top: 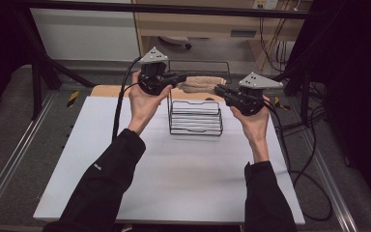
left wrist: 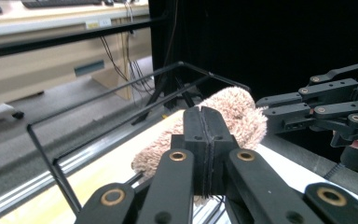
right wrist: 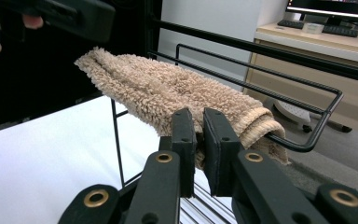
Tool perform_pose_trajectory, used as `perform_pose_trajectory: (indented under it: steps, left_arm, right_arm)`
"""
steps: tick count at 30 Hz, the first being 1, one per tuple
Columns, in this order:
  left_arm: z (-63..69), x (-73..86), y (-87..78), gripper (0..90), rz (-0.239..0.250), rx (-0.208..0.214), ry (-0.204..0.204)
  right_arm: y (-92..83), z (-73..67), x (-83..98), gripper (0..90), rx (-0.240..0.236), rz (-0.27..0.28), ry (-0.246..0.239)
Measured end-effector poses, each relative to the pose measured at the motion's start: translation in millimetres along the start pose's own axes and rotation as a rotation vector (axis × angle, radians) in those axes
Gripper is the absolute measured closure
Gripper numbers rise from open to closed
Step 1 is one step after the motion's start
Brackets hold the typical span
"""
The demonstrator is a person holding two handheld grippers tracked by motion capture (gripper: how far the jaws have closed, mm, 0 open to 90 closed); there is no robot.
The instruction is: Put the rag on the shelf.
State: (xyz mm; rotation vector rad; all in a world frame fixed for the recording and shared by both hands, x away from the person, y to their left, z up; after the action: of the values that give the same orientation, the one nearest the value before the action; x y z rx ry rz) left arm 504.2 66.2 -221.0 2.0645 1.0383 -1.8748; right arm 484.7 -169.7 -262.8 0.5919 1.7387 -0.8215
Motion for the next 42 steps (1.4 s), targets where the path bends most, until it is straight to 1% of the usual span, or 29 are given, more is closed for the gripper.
perform_pose_trajectory:
  steps: [3,4,7,10,14,18,20,21,22,24,25,27,30,32,34,37,40,42]
  left_arm:
    - [4.4,9.0,7.6,89.7,-0.054,0.036,0.009]
    - [6.0,12.6,9.3,89.7,-0.068,0.045,0.011]
    - [8.9,21.3,12.1,89.7,-0.081,0.055,0.020]
    - [9.5,26.7,14.5,89.7,-0.095,0.056,0.028]
    - [10.2,29.3,16.0,89.7,-0.097,0.052,0.036]
    - [12.1,30.1,17.0,89.8,-0.105,0.047,0.058]
    - [13.3,30.7,17.4,89.8,-0.111,0.047,0.070]
    - [13.8,31.2,17.6,89.8,-0.114,0.045,0.076]
    - [14.2,31.6,17.7,89.7,-0.114,0.045,0.080]
    - [14.6,32.7,17.7,89.7,-0.110,0.045,0.079]
    - [14.6,33.6,17.7,89.7,-0.113,0.043,0.082]
    - [14.8,35.8,18.1,89.7,-0.117,0.042,0.084]
    - [14.1,40.0,19.4,89.7,-0.124,0.038,0.079]
    - [13.5,43.0,20.9,89.6,-0.125,0.036,0.070]
    - [13.1,45.3,22.4,89.6,-0.132,0.033,0.073]
    - [12.5,46.4,22.9,89.4,-0.132,0.033,0.069]
    - [12.8,45.4,20.2,88.0,-0.127,0.032,0.072]
    - [13.0,44.8,16.8,85.5,-0.124,0.030,0.071]
  right_arm:
    - [-0.3,0.7,2.1,82.8,-0.003,0.003,0.005]
    - [-0.2,1.0,3.1,82.4,-0.003,-0.001,0.000]
    - [0.2,1.6,6.6,81.0,-0.003,-0.010,-0.004]
    - [-0.2,0.8,7.8,78.6,-0.006,-0.012,-0.002]
    - [-4.0,-1.3,6.8,74.8,-0.011,-0.014,-0.003]
    - [-9.7,-4.0,2.4,72.1,-0.028,0.010,0.007]
    - [-10.3,-5.5,0.3,72.5,-0.037,0.016,0.015]
    - [-9.9,-6.2,-0.1,74.5,-0.037,0.013,0.015]
    - [-9.3,-6.6,0.2,78.9,-0.040,0.003,0.018]
    - [-7.6,-5.6,2.4,85.0,-0.020,-0.015,0.030]
    - [-6.4,-3.8,4.2,86.9,-0.008,-0.032,0.044]
    - [-4.3,-0.3,8.5,89.2,0.008,-0.052,0.065]
    - [-1.3,3.3,14.3,89.8,0.022,-0.071,0.071]
    - [1.6,5.1,17.9,89.6,0.036,-0.082,0.070]
    - [4.0,6.6,20.6,89.1,0.048,-0.088,0.072]
    - [6.2,8.2,23.2,87.3,0.052,-0.094,0.073]
    - [3.8,7.4,23.0,83.9,0.044,-0.083,0.072]
    - [0.3,6.0,22.0,79.5,0.035,-0.067,0.073]
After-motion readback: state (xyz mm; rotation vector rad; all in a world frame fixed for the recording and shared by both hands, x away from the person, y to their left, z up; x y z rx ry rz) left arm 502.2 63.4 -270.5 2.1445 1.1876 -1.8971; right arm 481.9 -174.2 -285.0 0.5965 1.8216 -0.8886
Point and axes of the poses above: each handheld gripper's, and its own axes: y roughly forward along the jaws, x roughly out of its underside, z roughly to its right, the point moved 3 cm from there along y, roughly forward along the jaws, and after that the axes turned 15 degrees about y, right-handed, at the moved point
